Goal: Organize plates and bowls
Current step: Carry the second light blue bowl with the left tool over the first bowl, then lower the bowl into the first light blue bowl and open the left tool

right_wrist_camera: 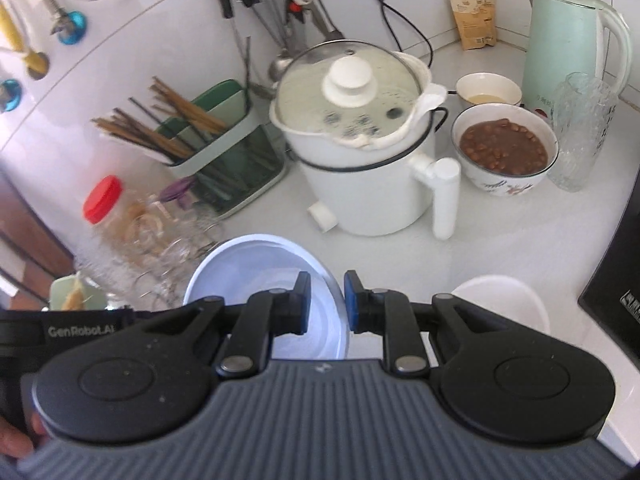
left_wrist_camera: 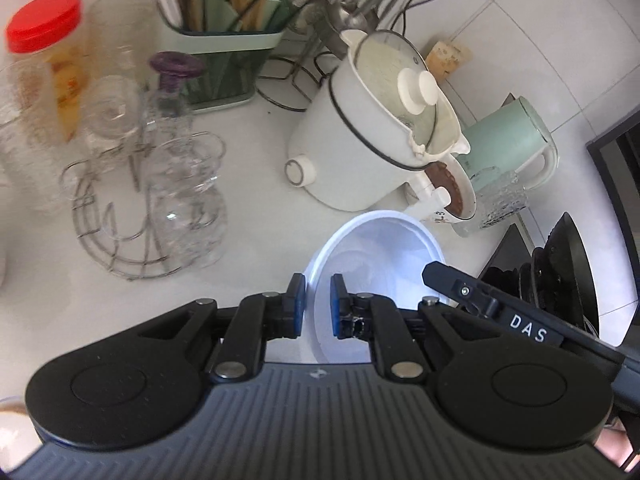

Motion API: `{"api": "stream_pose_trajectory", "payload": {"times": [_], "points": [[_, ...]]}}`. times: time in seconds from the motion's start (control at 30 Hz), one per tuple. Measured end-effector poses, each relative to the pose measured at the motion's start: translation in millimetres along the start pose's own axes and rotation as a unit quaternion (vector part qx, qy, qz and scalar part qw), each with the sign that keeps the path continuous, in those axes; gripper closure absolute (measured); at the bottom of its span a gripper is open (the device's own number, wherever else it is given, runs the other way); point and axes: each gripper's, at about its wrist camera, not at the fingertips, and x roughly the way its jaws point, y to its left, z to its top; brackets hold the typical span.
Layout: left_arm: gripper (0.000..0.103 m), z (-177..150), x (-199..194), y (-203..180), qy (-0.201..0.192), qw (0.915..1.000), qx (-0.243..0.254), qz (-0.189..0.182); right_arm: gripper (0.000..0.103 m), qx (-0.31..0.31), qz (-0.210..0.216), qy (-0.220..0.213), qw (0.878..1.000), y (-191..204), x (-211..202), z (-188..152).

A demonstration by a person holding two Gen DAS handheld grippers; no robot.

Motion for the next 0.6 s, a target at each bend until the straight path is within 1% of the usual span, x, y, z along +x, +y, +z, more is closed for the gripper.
{"api": "stream_pose_trajectory", "payload": {"times": [0.17, 0.3, 0.47, 0.6], "points": [[0.089, -17, -18, 23, -0.006, 0.9999, -0.013, 0.001, 0.082, -0.004, 0.004, 0.003, 1.0, 20, -5, -18], [0.089, -34, -26, 42, -0.005, 0.9993, -0.035, 0.015, 0.082, -0.013, 0.011, 0.022, 1.0, 34, -3, -38], [0.089, -55, -27, 65, 0.0, 0.9975, -0.063, 0.032, 0.082, -0.022, 0.016, 0.048, 0.998, 44, 7, -60], [0.089, -67, -19, 82, 0.006, 0.9955, -0.078, 0.052, 0.082, -0.04, 0.015, 0.06, 0.997, 54, 16, -75]]}}
